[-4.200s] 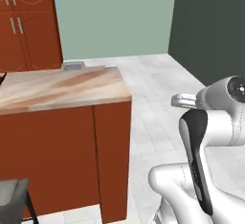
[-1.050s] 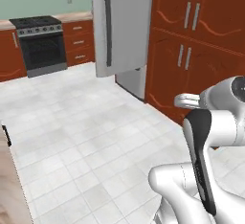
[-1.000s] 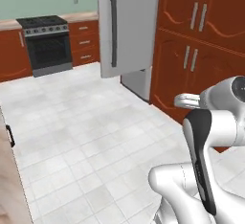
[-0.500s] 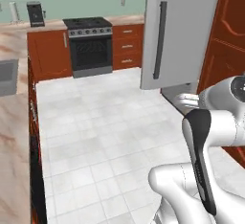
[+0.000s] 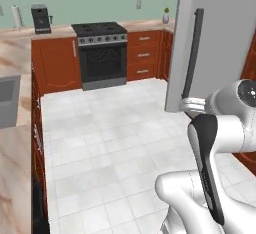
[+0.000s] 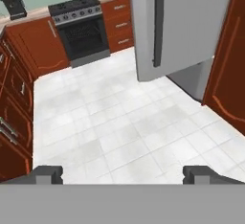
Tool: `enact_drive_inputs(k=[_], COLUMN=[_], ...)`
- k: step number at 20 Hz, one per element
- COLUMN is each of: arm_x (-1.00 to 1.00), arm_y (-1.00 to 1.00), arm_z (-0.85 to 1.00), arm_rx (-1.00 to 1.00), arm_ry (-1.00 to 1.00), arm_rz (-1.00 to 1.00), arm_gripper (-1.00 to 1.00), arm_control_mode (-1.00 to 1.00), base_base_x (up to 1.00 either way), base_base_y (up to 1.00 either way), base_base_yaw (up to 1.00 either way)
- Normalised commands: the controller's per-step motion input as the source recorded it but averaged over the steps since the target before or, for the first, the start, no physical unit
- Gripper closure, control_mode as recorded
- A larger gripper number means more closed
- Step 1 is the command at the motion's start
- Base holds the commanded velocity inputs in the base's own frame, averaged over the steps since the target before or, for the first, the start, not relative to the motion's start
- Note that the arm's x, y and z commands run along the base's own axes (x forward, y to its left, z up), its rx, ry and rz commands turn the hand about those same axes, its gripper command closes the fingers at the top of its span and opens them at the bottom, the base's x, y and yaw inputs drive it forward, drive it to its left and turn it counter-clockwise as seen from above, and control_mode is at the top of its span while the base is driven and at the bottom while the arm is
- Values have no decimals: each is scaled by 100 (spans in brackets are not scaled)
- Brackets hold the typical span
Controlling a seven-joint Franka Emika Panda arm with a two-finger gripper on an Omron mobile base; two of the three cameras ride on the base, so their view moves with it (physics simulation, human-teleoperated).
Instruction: Gather the sweet potato and avocado from the fridge and place them on a tray on the dining counter. Then gather the steak and fish from the fridge and place them on the other tray.
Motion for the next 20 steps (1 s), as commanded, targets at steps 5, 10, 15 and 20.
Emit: enact_drive_inputs(k=[5, 10, 15, 20], arm_x=[0, 0, 0, 0], arm_y=[0, 0, 0, 0], arm_z=[0, 0, 0, 0], arm_rx=[0, 0, 0, 0], arm_ry=[0, 0, 0, 0], arm_rz=[0, 0, 0, 0], arm_gripper=[-100, -100, -100, -100], arm_control_mode=[100, 100, 100, 100], base_base_x=[100, 96, 84, 78], base_base_y=[40, 56, 68, 61], base_base_yaw=[-26, -35, -34, -40])
